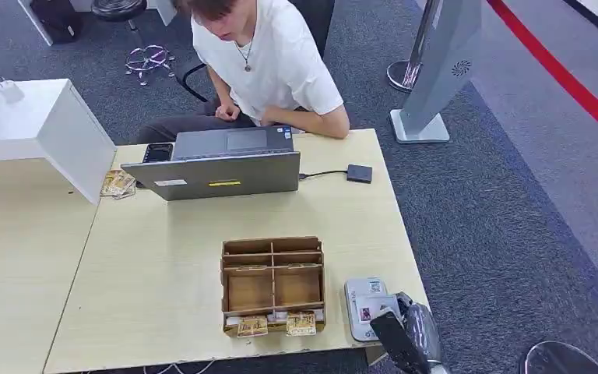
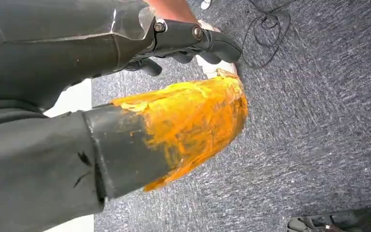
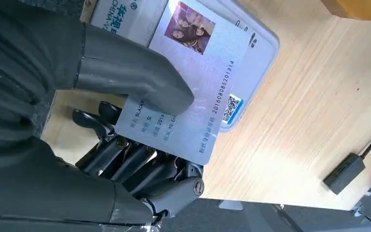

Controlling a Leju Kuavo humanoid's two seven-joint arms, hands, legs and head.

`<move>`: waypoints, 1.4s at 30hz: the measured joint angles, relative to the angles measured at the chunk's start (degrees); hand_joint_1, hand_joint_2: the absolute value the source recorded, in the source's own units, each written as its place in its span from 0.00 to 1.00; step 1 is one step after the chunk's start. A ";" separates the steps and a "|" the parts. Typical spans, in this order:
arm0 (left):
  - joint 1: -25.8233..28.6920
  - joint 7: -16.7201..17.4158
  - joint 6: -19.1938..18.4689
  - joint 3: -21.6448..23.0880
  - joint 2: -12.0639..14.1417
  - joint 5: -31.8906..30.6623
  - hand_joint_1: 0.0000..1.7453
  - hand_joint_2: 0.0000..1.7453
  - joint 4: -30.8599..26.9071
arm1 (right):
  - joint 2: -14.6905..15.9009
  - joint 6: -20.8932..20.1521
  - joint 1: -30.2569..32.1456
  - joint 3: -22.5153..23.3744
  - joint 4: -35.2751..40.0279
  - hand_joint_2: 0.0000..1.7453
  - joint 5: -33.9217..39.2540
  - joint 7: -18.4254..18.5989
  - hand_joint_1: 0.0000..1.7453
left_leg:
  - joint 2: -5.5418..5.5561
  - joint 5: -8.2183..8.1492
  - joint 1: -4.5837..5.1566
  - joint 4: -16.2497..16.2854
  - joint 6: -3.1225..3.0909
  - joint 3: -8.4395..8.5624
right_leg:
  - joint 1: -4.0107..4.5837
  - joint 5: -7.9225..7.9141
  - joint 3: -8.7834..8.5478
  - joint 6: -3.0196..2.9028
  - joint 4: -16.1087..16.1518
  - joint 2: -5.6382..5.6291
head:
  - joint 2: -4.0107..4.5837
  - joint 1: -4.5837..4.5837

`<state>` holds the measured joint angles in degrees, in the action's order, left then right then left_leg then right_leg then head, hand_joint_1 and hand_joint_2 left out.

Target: Pass the card to the sensor for recognition and then transmit it.

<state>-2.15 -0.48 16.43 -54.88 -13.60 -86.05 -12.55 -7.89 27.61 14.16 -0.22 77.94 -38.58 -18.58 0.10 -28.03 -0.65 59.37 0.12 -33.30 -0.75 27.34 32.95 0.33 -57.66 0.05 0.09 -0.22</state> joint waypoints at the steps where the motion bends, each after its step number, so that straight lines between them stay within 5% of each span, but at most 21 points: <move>1: 0.00 0.13 -0.02 0.00 -0.02 0.00 0.00 0.00 0.00 | 0.00 0.00 -0.06 0.00 -0.09 1.00 -0.18 0.09 1.00 | 0.00 0.00 0.00 0.00 0.00 0.00 | 0.00 0.00 0.00 0.00 0.00 0.00 | 0.00 0.00; 42: 0.00 -0.61 -0.22 -0.79 0.00 -0.48 0.00 0.00 0.00 | 0.02 2.19 -1.07 0.46 3.56 1.00 -4.79 1.64 1.00 | 0.00 0.01 0.00 0.00 -0.01 0.06 | 0.00 -0.01 -0.06 0.00 0.00 0.00 | 0.00 0.00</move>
<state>-2.15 -1.09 16.22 -55.67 -13.60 -86.53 -12.55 -7.87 29.79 13.10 0.24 81.51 -43.36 -16.94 0.10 -28.03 -0.64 59.37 0.11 -33.24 -0.75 27.33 32.89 0.34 -57.66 0.05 0.09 -0.22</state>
